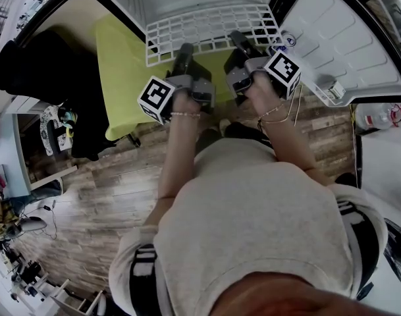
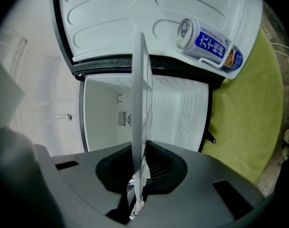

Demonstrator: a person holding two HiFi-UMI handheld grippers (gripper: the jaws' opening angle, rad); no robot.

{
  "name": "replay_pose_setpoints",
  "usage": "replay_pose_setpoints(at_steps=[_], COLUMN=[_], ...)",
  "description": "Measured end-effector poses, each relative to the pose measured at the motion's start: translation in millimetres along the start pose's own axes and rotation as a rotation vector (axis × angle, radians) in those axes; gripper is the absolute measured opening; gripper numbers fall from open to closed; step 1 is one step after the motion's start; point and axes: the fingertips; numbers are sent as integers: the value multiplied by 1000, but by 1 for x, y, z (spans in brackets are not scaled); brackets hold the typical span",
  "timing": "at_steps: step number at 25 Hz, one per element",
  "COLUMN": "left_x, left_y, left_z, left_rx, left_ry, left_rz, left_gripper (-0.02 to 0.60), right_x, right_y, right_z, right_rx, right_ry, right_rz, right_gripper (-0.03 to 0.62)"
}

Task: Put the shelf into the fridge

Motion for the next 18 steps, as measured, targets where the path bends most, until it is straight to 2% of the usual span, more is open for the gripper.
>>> replay_pose_setpoints(at_steps=[18], left_x=[0], left_y=[-1], left_z=[2], left_rx=[17], left_ry=[-10], left_rz=[1], left_gripper=[48], right_x=[-6], right_y=[4], right_z=[-6], right_rx=[-24], right_ry=[-2], right_rz=[-1], right_gripper=[29])
Point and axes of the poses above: the fingertips, and each gripper's own axes: x backward along the fingers, z to its left, y out of its top, and after that the axes turned 12 degrees about -y, right-handed
